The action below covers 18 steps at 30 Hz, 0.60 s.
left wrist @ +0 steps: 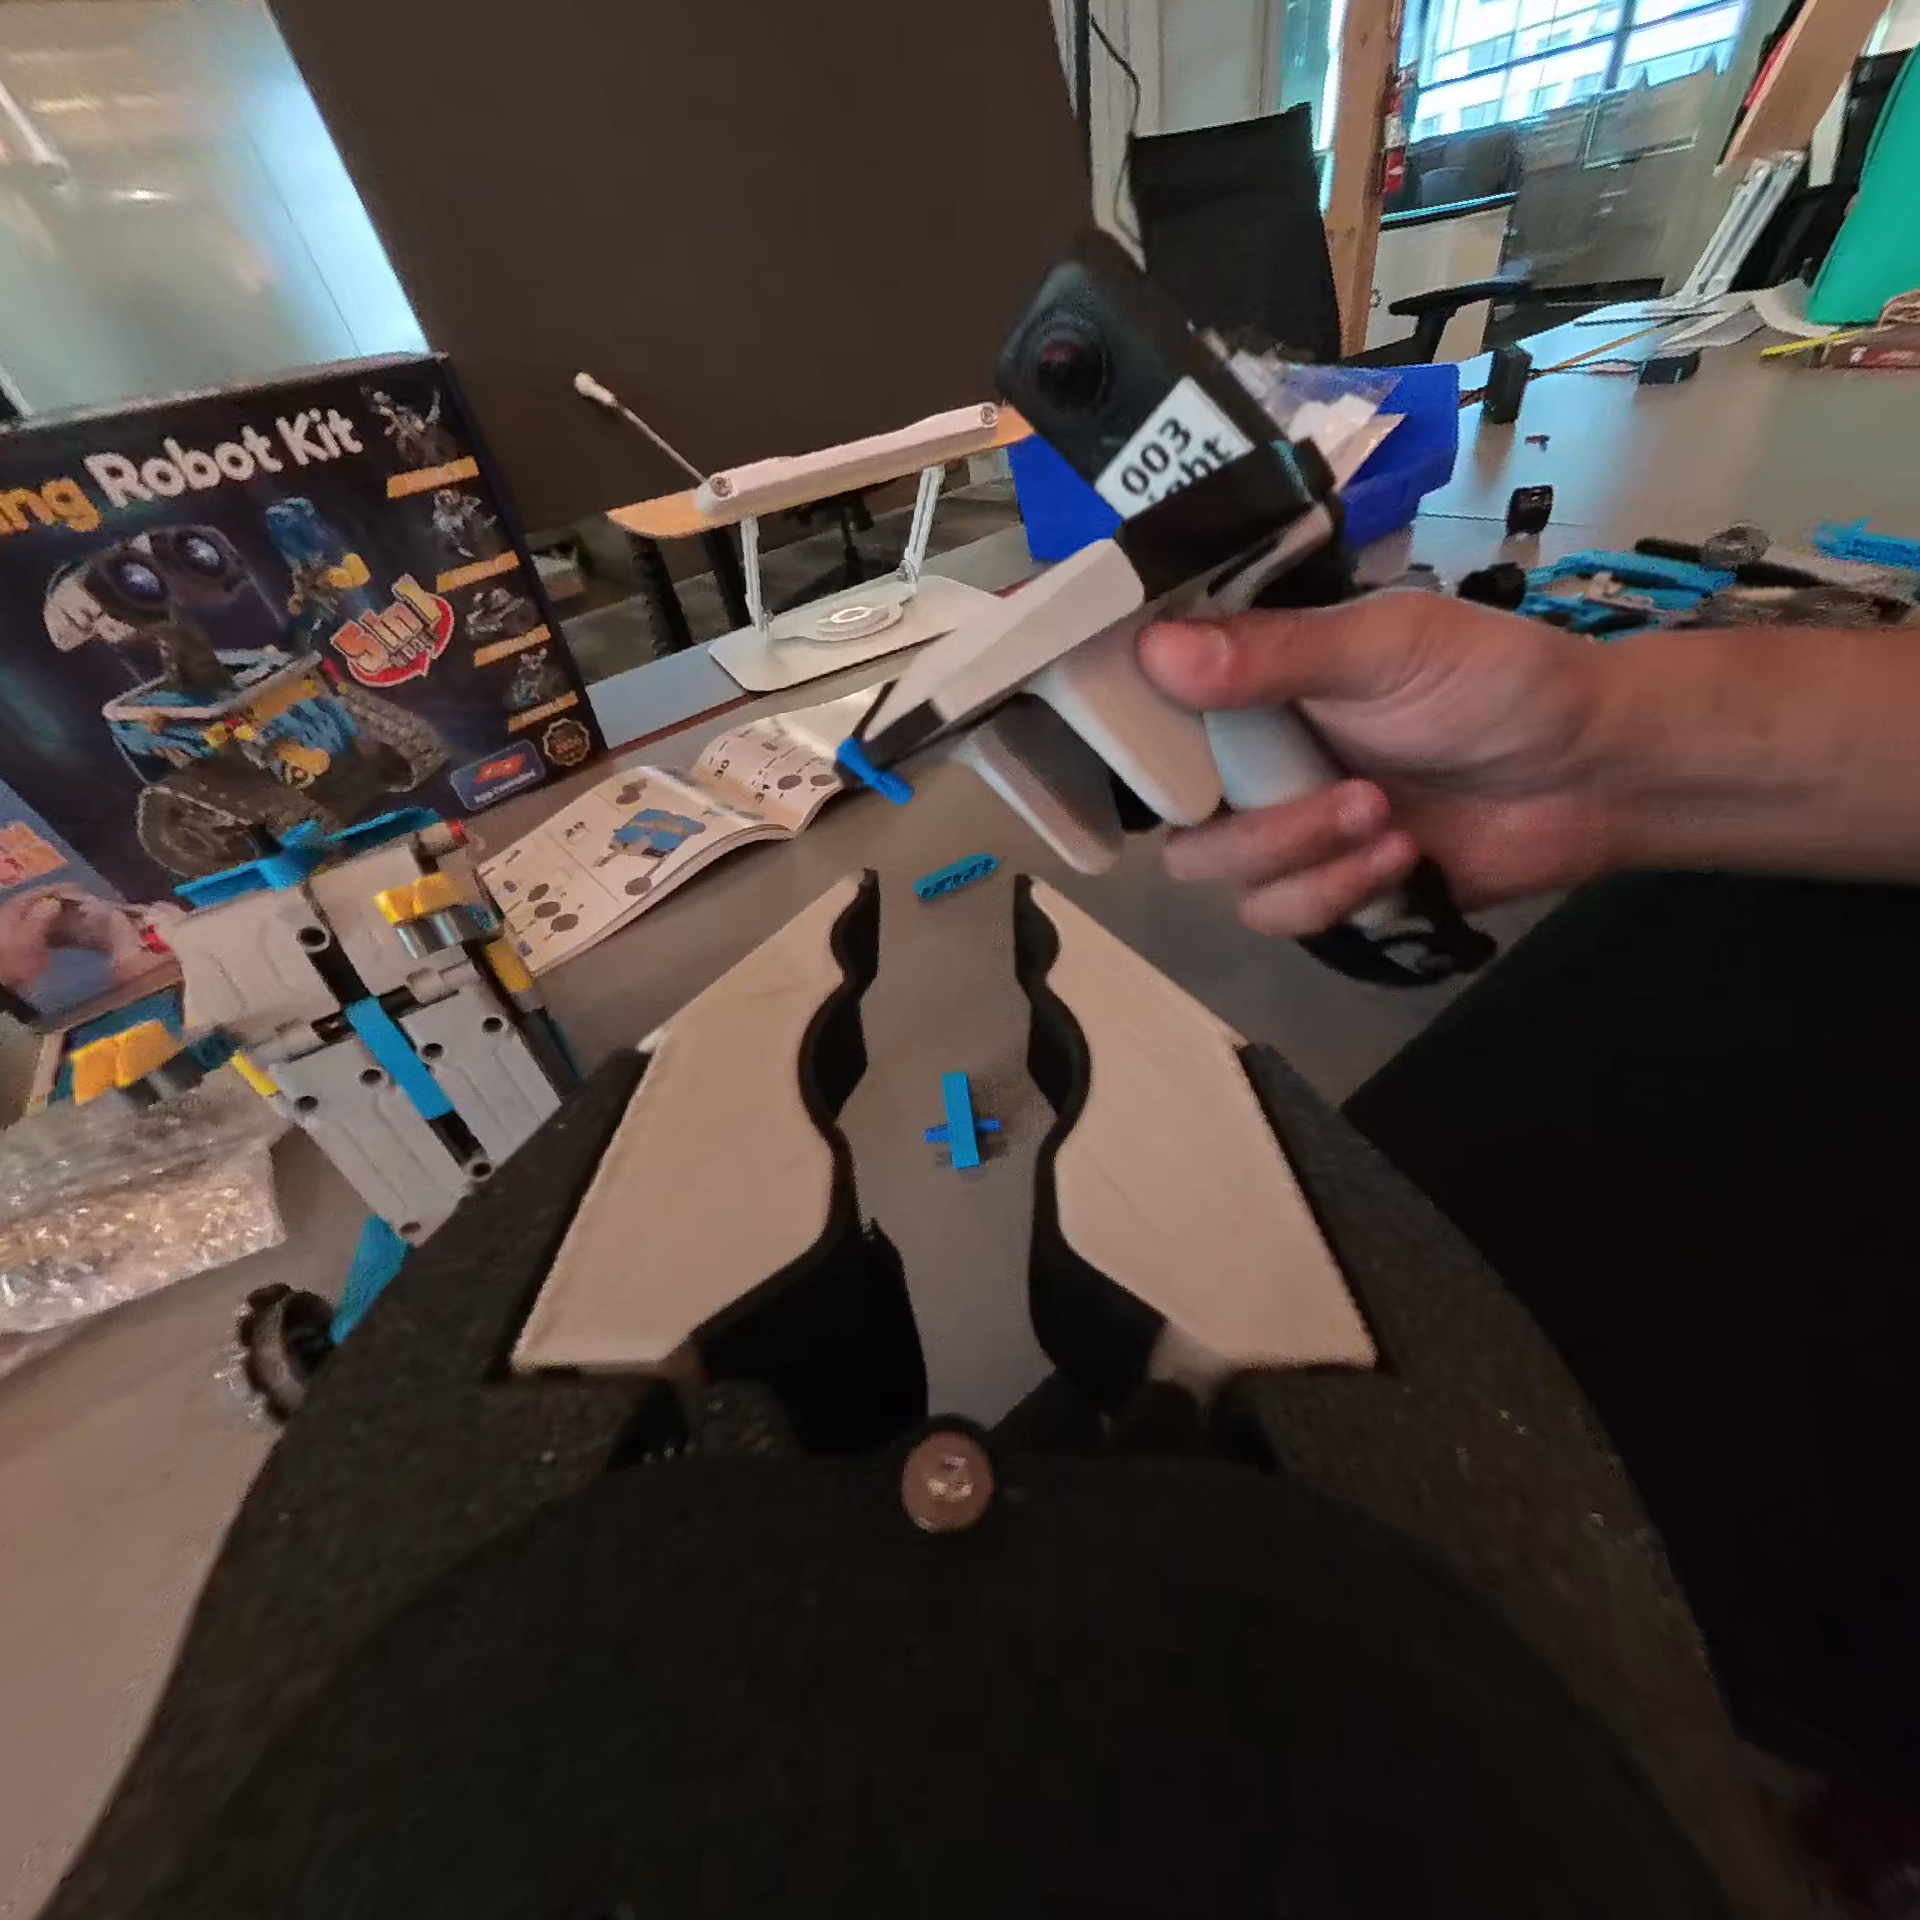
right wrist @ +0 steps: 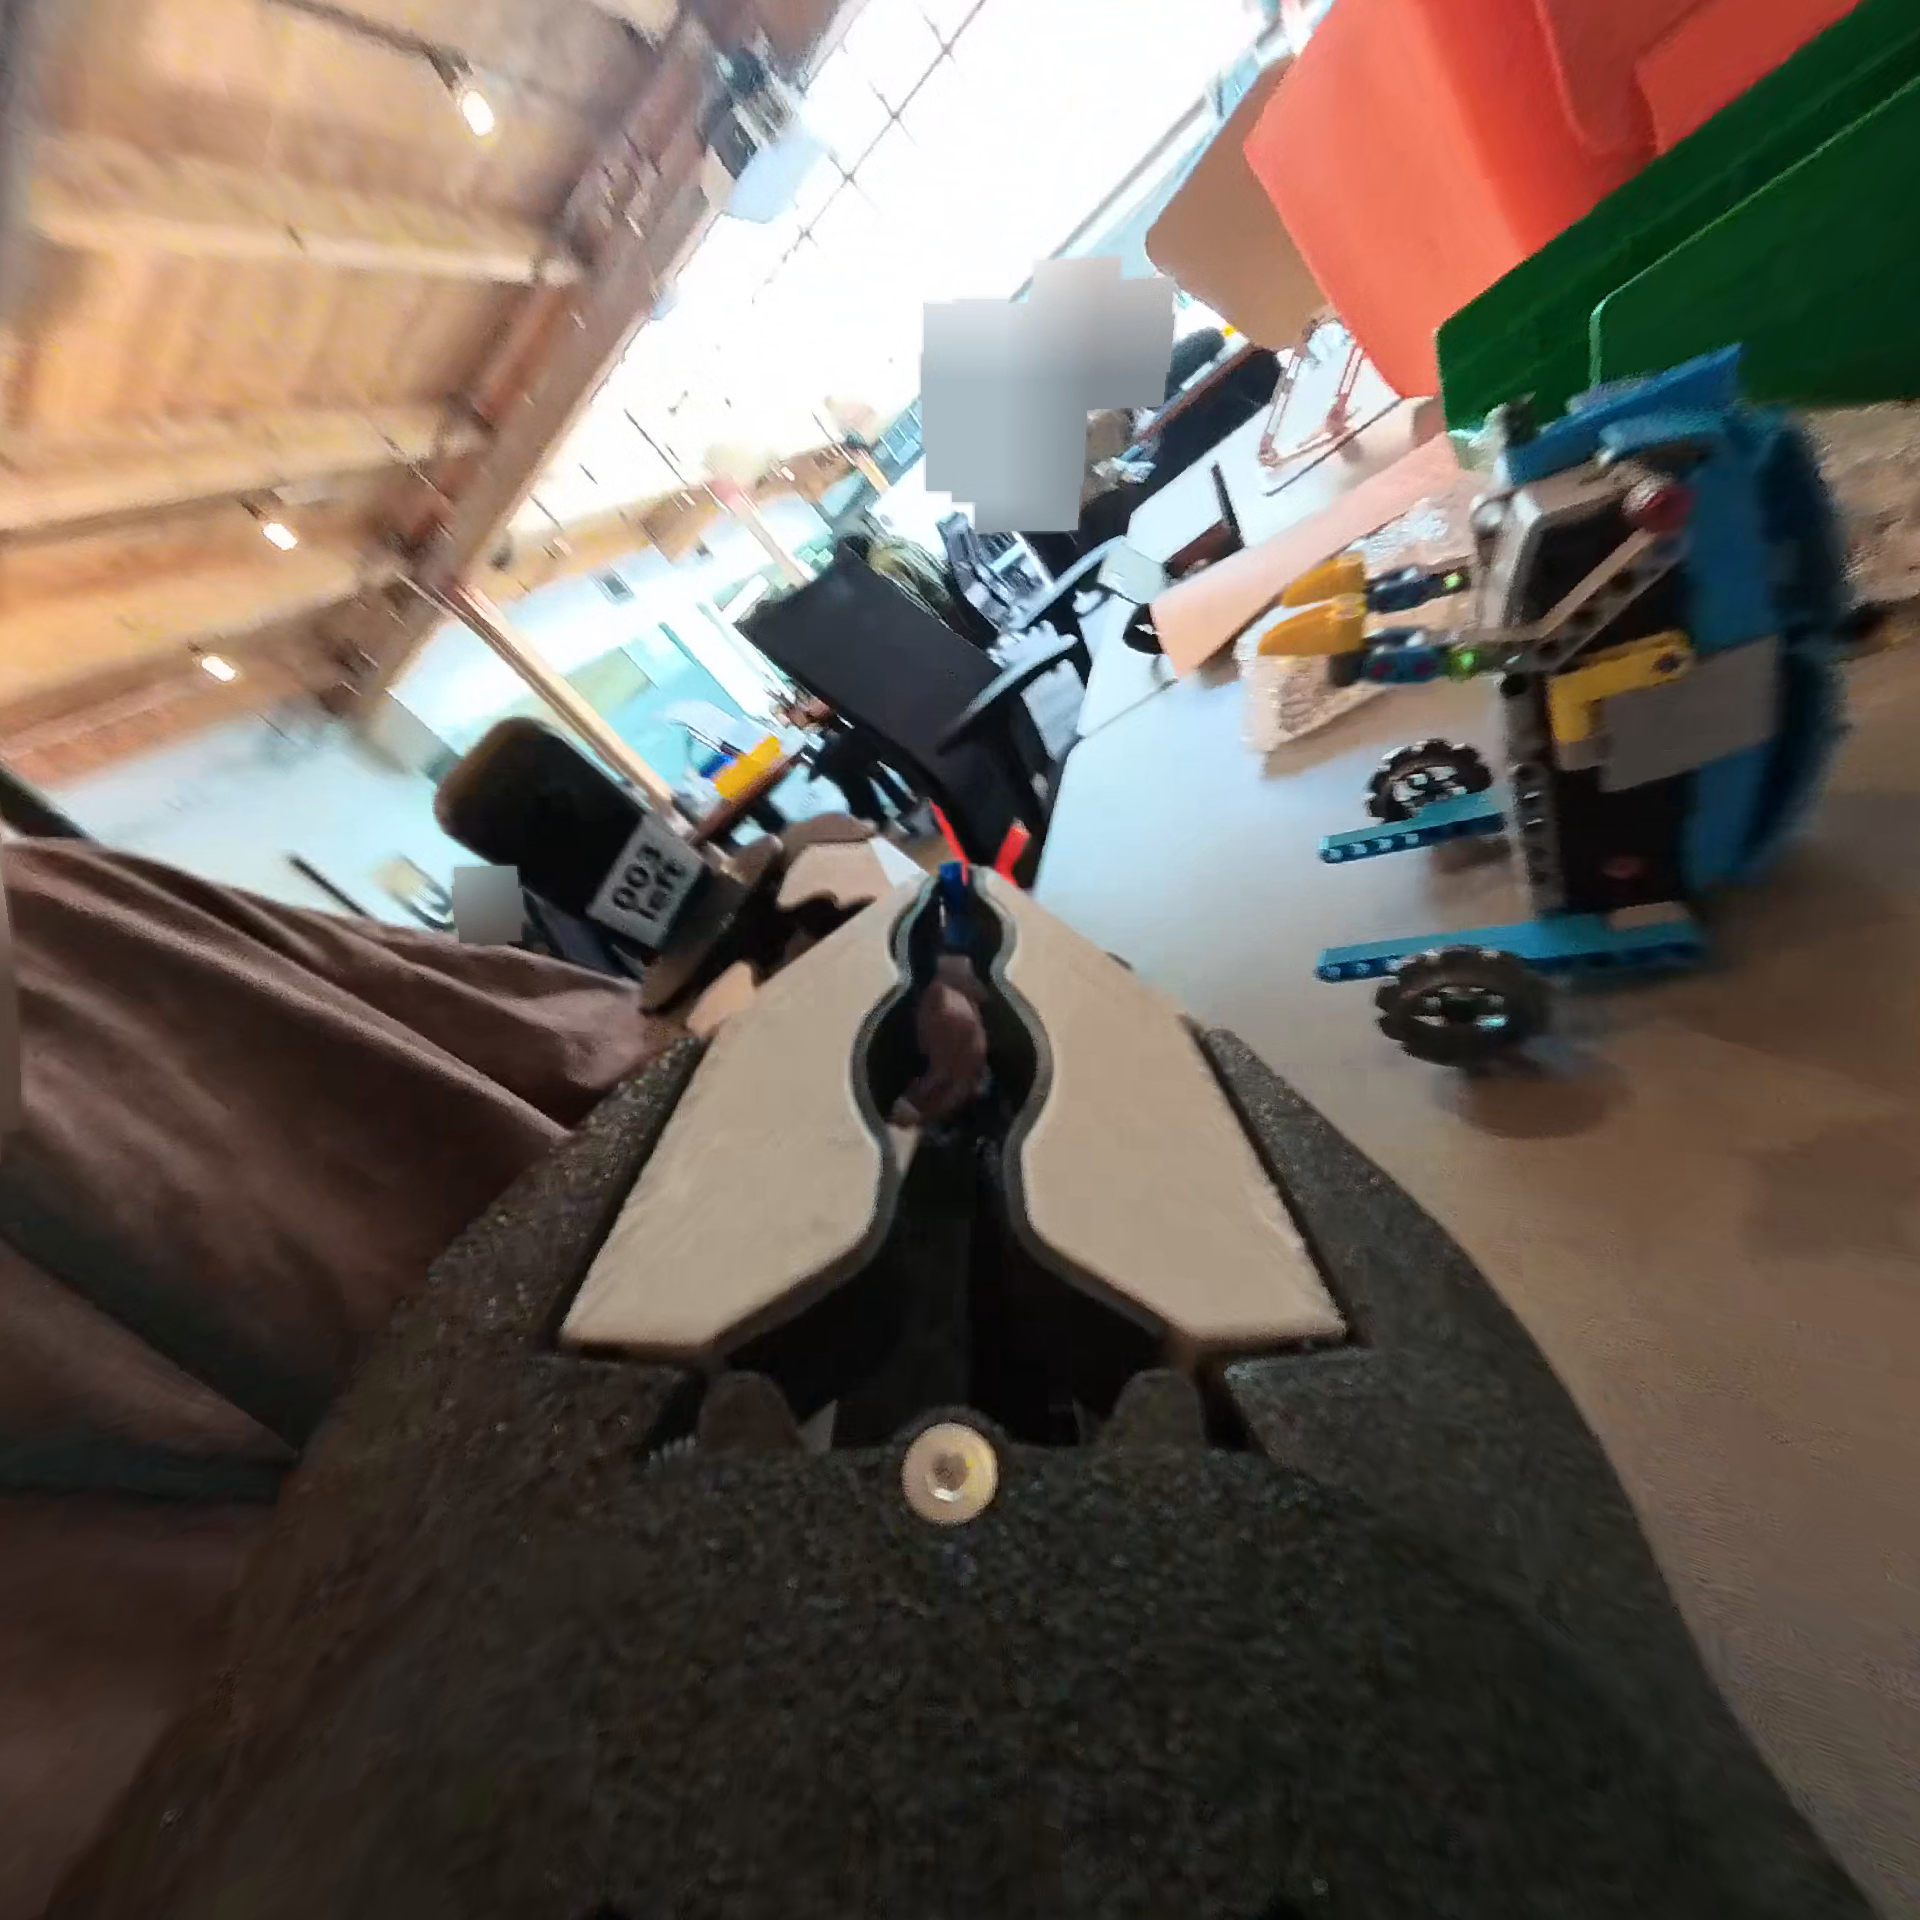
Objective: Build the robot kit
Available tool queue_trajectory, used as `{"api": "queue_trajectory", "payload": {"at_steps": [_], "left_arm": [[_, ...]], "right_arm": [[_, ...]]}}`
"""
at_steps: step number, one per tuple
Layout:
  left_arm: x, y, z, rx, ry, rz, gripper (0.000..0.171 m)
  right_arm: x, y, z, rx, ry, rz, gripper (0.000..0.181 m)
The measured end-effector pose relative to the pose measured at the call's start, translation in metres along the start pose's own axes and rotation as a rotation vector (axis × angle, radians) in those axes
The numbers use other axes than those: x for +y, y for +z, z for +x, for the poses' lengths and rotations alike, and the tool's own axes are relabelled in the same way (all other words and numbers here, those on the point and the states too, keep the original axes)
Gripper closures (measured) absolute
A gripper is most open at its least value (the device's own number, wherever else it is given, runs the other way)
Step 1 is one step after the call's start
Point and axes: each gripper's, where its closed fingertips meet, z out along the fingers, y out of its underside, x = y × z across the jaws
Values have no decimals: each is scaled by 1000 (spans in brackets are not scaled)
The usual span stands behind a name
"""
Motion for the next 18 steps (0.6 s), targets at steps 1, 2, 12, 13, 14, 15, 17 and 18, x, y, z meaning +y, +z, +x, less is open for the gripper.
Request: {"api": "queue_trajectory", "payload": {"at_steps": [1, 2, 12, 13, 14, 15, 17, 18], "left_arm": [[0, 2, 0, -15, -9, -7, 144], [0, 3, -1, -34, -10, -8, 143], [4, 2, -18, -109, -93, -22, 157], [4, 1, -18, -109, -91, -24, 157], [6, 1, -19, -113, -82, -33, 159], [7, 1, -20, -119, -70, -42, 161], [7, -1, -21, -135, -35, -44, 166], [9, -1, -22, -149, 0, -58, 168]], "right_arm": [[1, 3, -1, -20, 42, 22, 177], [3, 7, -1, -30, 78, 39, 177], [19, 20, 3, 11, 65, 4, 177], [20, 21, 3, 23, 43, -4, 177], [20, 21, 4, 39, 23, -6, 177], [20, 21, 5, 55, 4, -7, 177], [19, 20, 5, 59, -10, -2, 177], [19, 19, 7, 68, -13, -7, 177]]}}
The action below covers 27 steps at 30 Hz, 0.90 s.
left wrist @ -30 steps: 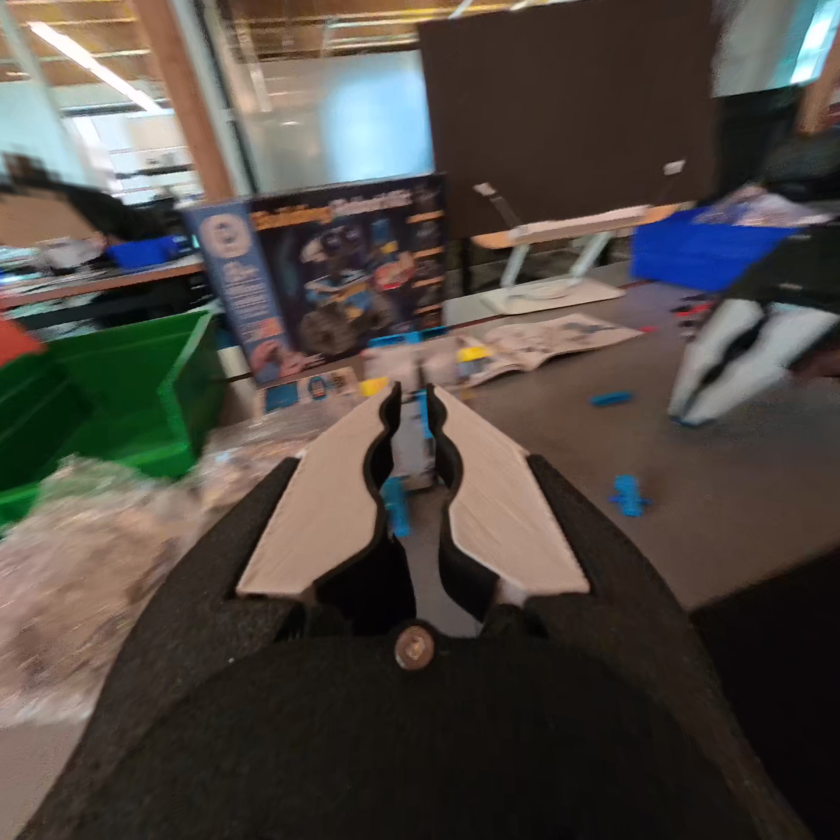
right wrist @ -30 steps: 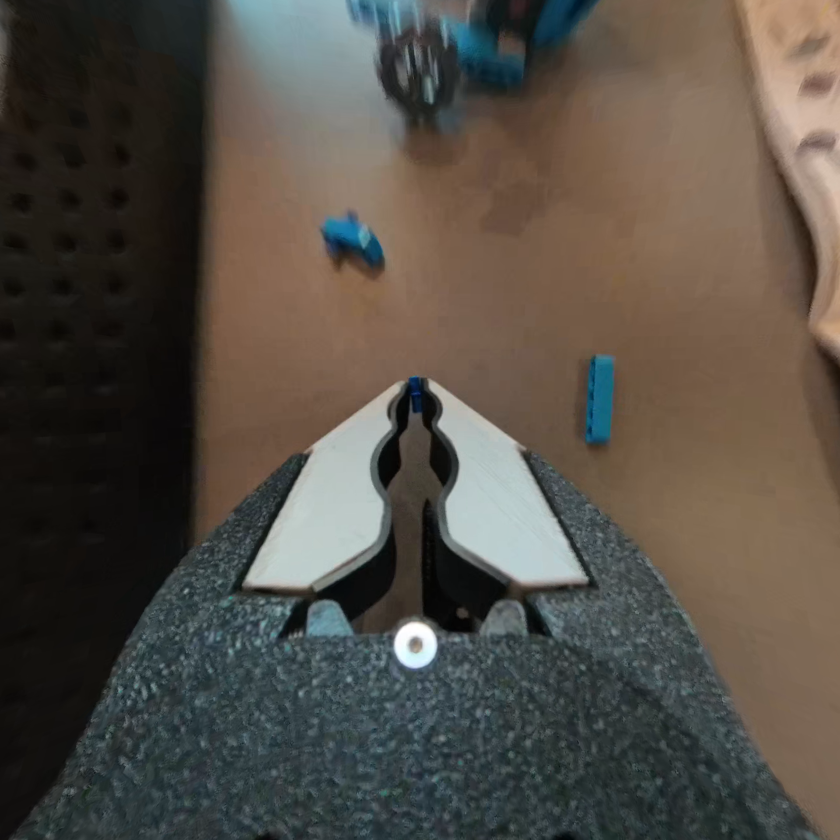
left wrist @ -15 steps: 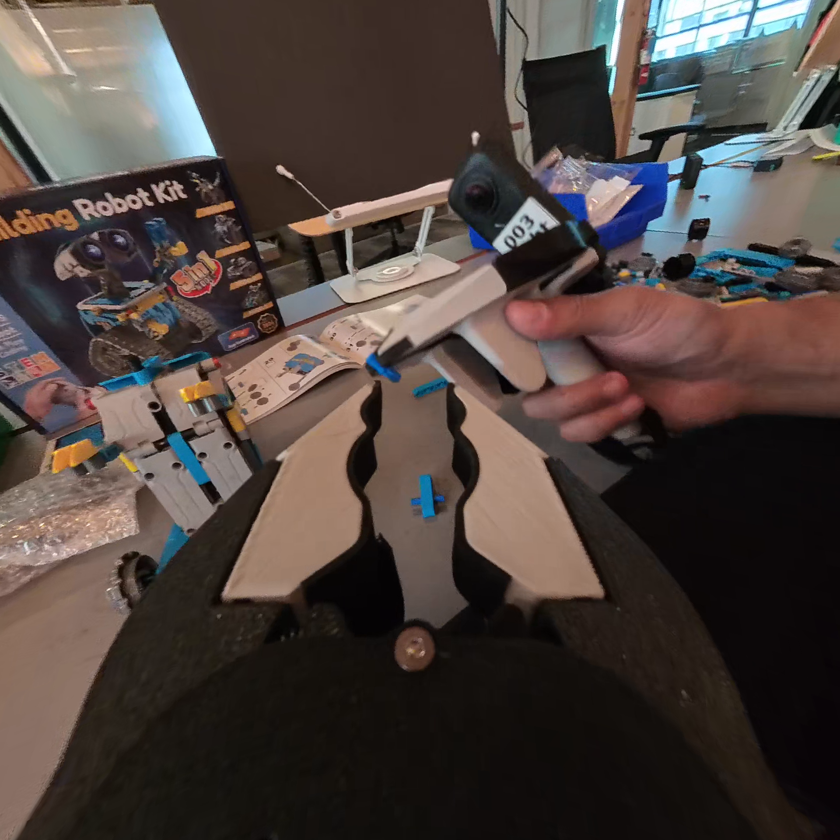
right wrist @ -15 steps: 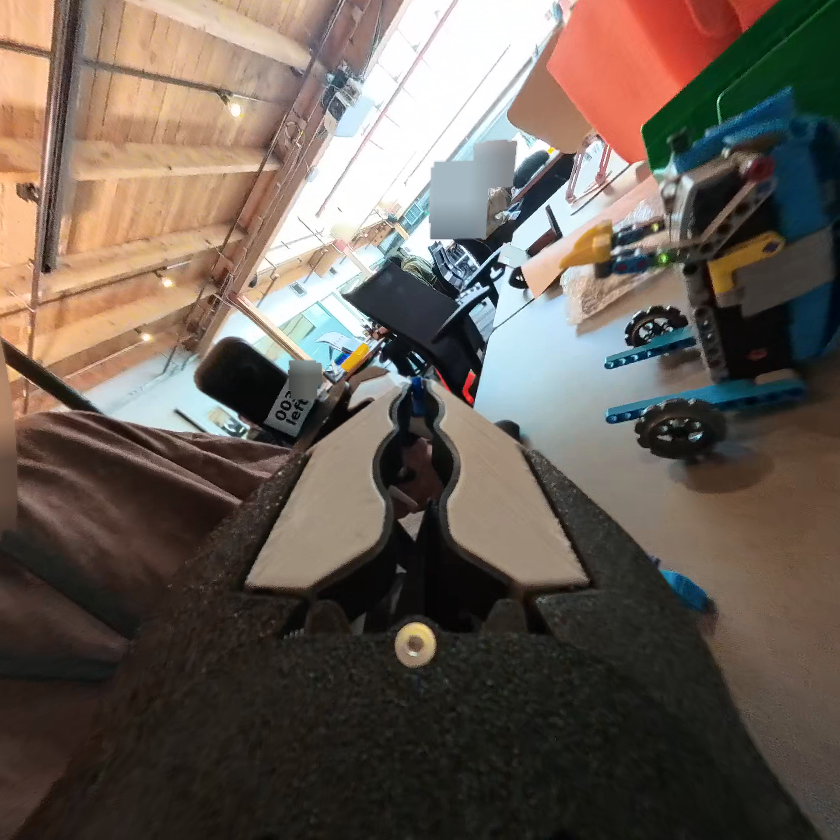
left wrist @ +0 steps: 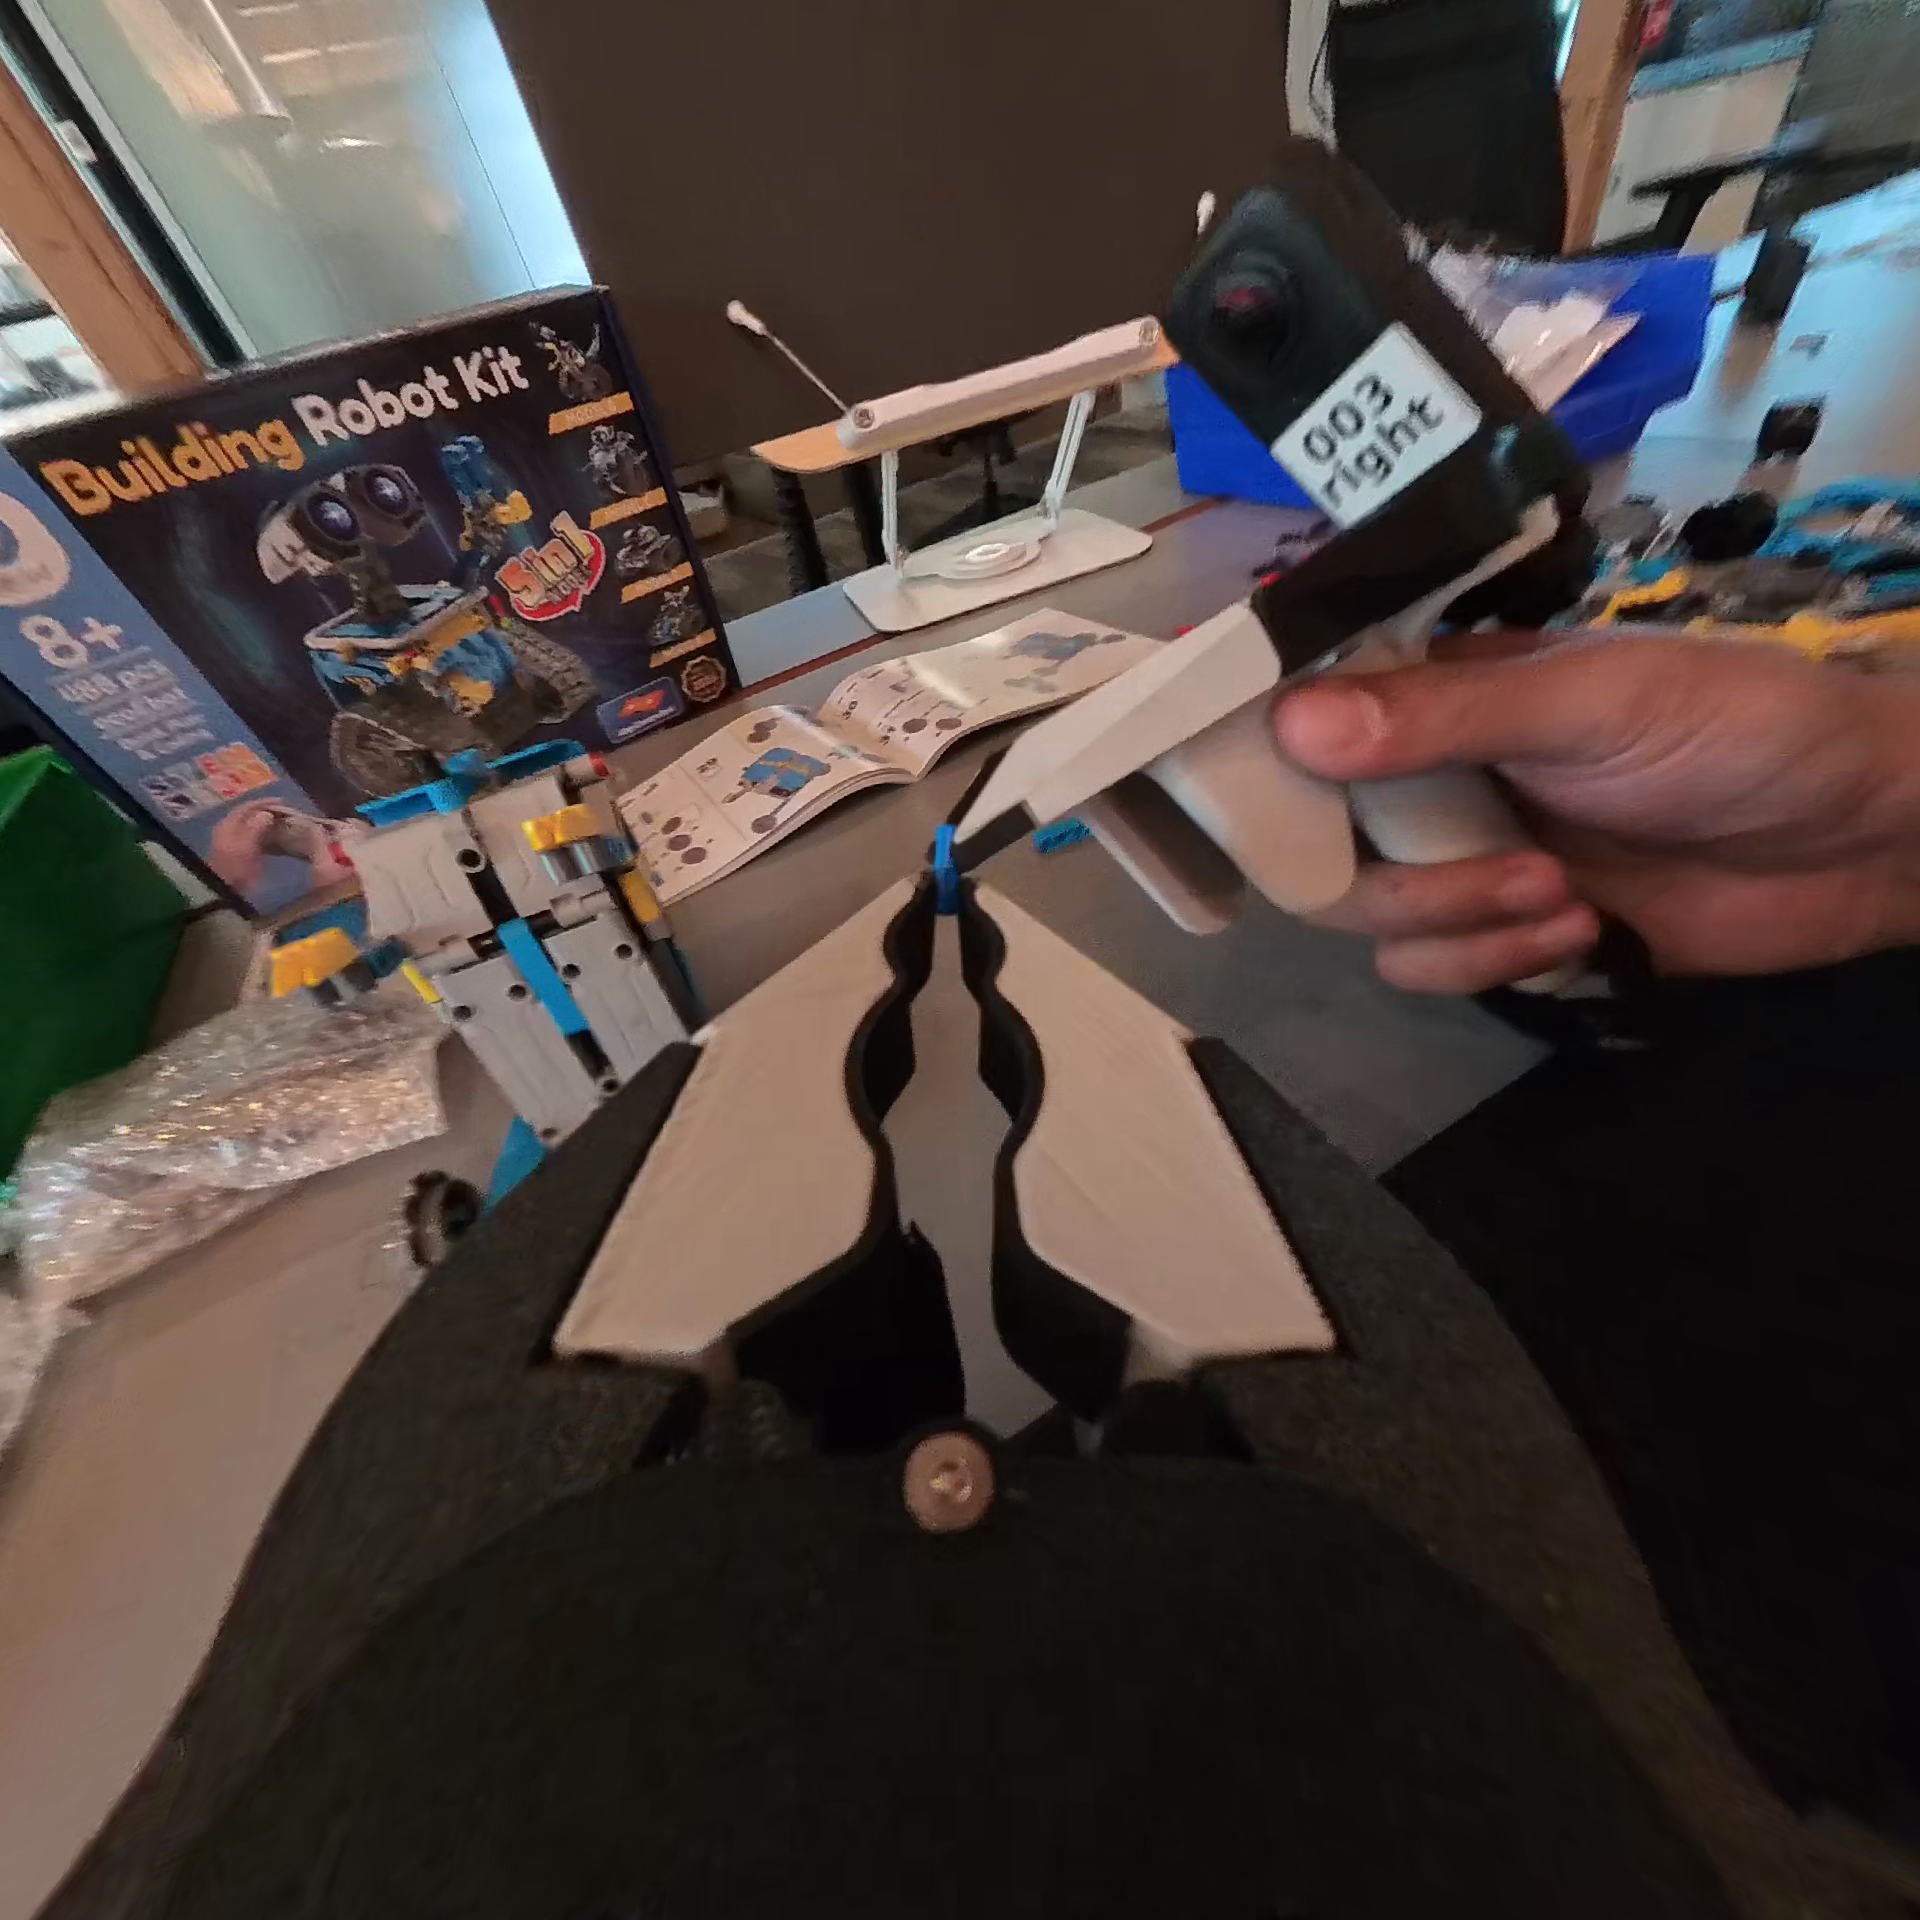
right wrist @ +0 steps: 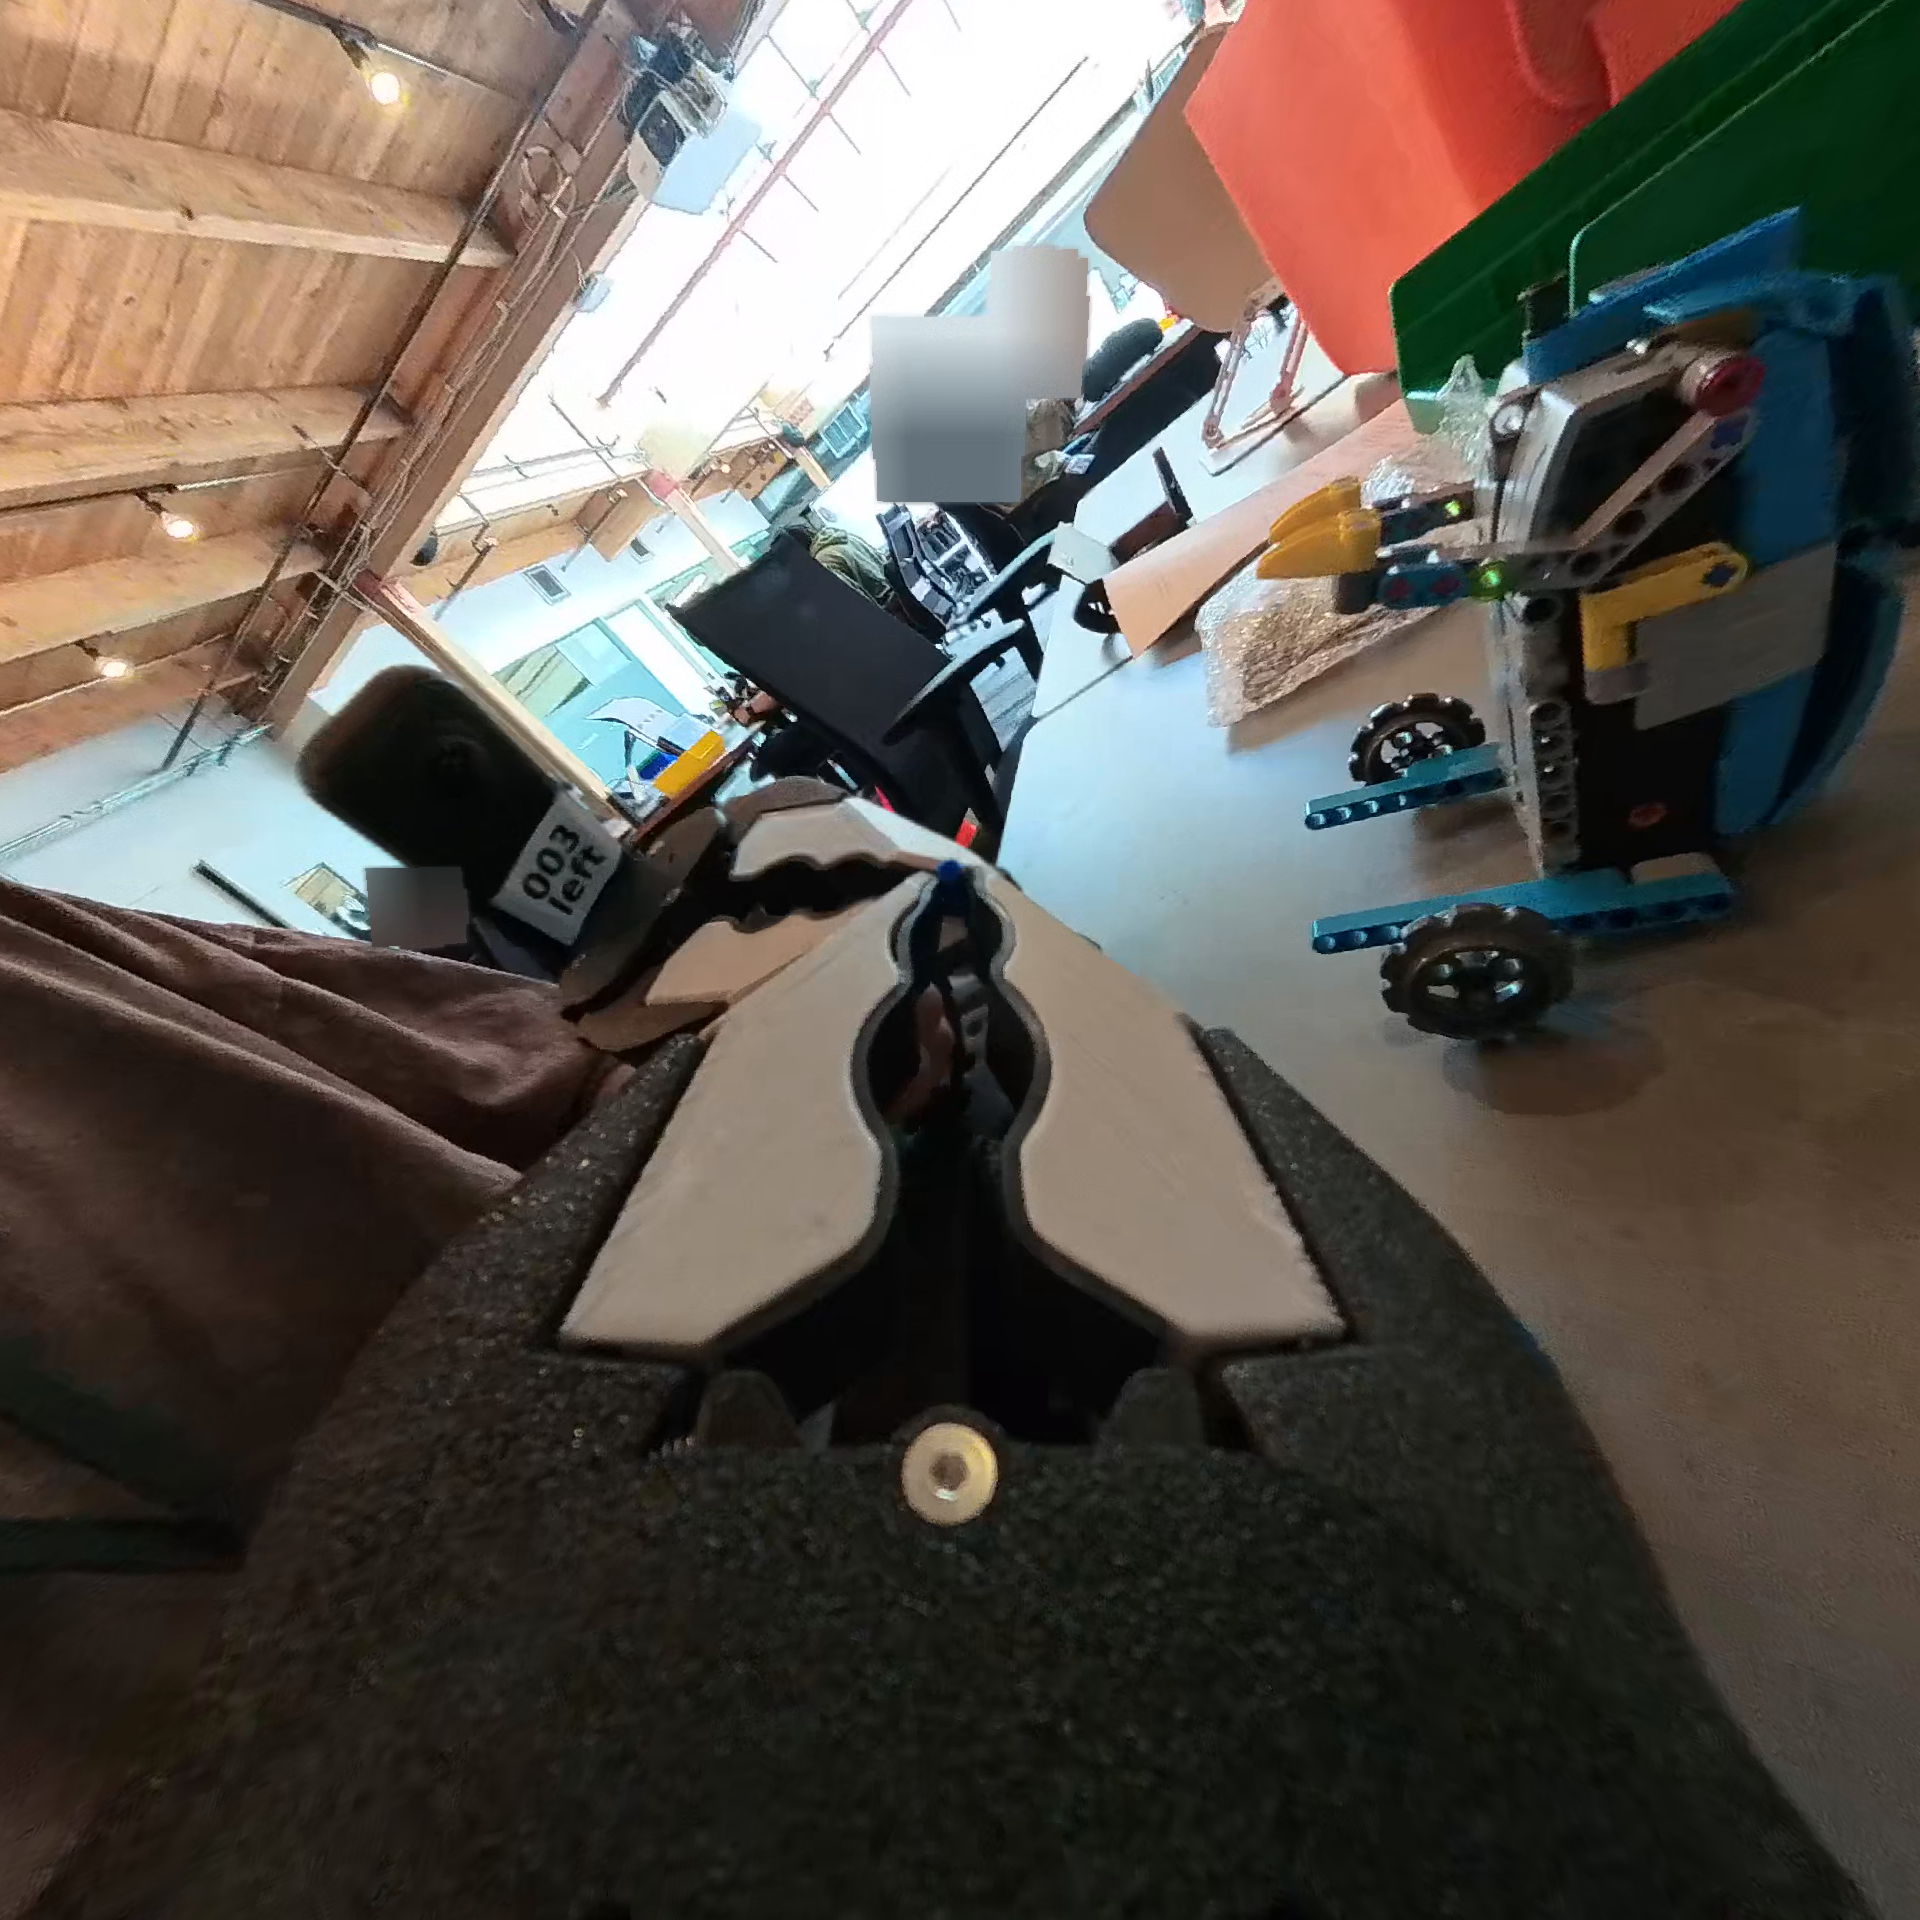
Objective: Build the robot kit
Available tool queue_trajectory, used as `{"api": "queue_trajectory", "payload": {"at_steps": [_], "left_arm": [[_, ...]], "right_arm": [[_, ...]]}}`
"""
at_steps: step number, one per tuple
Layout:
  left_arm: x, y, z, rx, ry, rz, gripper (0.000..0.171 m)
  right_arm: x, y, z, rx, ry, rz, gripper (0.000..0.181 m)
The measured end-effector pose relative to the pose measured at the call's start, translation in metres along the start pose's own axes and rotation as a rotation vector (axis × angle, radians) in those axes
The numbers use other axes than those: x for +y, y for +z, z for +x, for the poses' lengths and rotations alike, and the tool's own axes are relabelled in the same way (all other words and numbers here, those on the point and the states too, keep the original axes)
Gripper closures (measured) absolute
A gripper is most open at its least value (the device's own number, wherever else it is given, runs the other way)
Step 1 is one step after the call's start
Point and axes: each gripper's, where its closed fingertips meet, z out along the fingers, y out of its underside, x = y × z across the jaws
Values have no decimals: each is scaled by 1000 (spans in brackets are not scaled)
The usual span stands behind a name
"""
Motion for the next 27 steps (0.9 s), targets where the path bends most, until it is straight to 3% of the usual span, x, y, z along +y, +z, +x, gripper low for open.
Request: {"api": "queue_trajectory", "payload": {"at_steps": [6, 12, 18, 20, 24, 27], "left_arm": [[9, 1, -2, -56, 232, -54, 169], [20, 2, 0, -117, 680, -105, 169], [23, 5, 0, -197, 879, -147, 169], [26, 7, 1, -188, 864, -165, 168], [37, 6, -10, -123, 602, -224, 161], [53, 5, -18, -19, 389, -289, 160]], "right_arm": [[6, 1, 7, 36, -20, -44, 177], [19, -1, 13, 68, -48, -154, 177], [21, -3, 15, 79, -31, -179, 177], [24, -5, 18, 111, -87, -215, 177], [8, -26, 30, 185, -166, -218, 178], [-8, -61, 59, 363, -279, -231, 177]]}}
